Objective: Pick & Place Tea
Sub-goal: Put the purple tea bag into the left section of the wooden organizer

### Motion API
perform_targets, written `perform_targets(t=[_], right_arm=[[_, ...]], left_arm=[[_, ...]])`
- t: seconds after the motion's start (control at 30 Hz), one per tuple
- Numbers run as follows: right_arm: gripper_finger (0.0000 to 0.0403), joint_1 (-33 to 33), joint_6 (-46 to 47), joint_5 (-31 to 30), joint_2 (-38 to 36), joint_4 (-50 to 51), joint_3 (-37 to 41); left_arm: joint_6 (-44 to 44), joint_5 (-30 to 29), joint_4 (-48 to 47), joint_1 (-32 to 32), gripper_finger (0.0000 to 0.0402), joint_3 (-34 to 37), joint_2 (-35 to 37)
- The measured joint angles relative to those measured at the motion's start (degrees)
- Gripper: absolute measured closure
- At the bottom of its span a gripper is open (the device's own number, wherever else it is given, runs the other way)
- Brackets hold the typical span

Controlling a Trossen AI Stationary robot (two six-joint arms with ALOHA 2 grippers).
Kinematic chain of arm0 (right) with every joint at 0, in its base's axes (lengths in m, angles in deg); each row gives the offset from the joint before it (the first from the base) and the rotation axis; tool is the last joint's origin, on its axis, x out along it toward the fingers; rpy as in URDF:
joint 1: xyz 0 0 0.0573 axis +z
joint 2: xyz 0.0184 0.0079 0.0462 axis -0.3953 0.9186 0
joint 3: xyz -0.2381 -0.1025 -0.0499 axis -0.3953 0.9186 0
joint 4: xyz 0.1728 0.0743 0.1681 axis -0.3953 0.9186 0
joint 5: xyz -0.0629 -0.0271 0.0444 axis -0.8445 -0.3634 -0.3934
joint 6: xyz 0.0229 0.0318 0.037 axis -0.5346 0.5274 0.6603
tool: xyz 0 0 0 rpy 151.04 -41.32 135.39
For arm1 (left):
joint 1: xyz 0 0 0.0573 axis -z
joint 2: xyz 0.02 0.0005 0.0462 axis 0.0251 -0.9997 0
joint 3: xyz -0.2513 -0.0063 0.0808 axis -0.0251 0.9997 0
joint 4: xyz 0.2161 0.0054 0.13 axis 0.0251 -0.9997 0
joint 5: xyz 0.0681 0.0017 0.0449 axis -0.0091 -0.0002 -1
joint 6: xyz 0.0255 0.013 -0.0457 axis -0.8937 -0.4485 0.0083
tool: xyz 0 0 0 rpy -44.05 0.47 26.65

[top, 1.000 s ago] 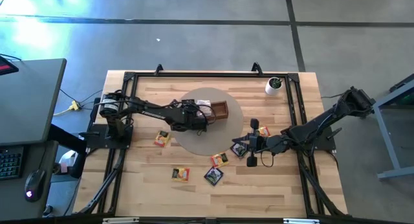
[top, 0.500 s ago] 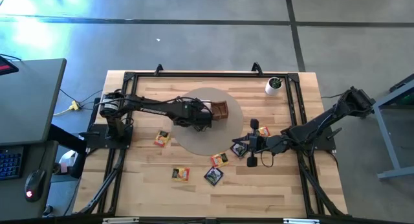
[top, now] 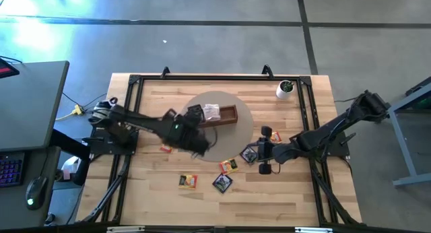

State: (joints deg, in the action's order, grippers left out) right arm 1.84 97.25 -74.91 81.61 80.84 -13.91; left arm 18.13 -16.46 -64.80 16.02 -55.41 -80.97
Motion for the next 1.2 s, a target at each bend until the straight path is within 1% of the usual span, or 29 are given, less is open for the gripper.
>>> perform_targets(t=[0.1,0.23,0.3,0.4,0.57,0.7,0.9,1.0,1.1,1.2], right_arm=[[0.0263,-0.18,3.76,2.18,2.12,3.9,-0.02],[0.025,-0.39,12.78,8.38,6.79,3.8,-0.02],[0.0246,-0.39,15.48,10.58,9.26,3.57,-0.02],[0.0243,-0.37,16.79,10.7,12.07,4.74,-0.02],[0.0243,-1.16,25.35,9.43,15.07,8.15,-0.02],[0.0251,-1.15,24.61,9.23,17.08,9.1,-0.15],[0.0268,-1.15,22.9,8.84,18.83,9.15,-0.28],[0.0284,-1.16,22.27,9.65,18.85,10.83,-0.29],[0.0318,-1.17,20.89,11.05,18.81,11.82,-0.31],[0.0371,-1.11,19.36,12.16,18.66,11.98,-0.28]], left_arm=[[4.35,-1.38,-0.03,3.83,0.0224,1.43,0.53],[8.43,-0.45,-0.06,6.92,0.0224,3.62,0.32],[10.36,-0.09,-0.39,7.61,0.0224,4.62,0.4],[12.63,-0.17,-0.22,7.77,0.0224,5.8,0.35],[12.91,-0.46,-0.31,7.55,0.0224,6.56,0.35],[12.64,-0.42,-0.27,7.55,0.0225,7.11,0.35],[12.56,-0.45,-0.02,7.55,0.0225,7.47,0.33],[12.45,-0.2,-0.08,7.57,0.0225,7.47,0.33],[12.45,-0.18,-0.1,7.57,0.0225,7.47,0.33],[12.45,-0.18,-0.09,7.55,0.0225,7.47,0.33]])
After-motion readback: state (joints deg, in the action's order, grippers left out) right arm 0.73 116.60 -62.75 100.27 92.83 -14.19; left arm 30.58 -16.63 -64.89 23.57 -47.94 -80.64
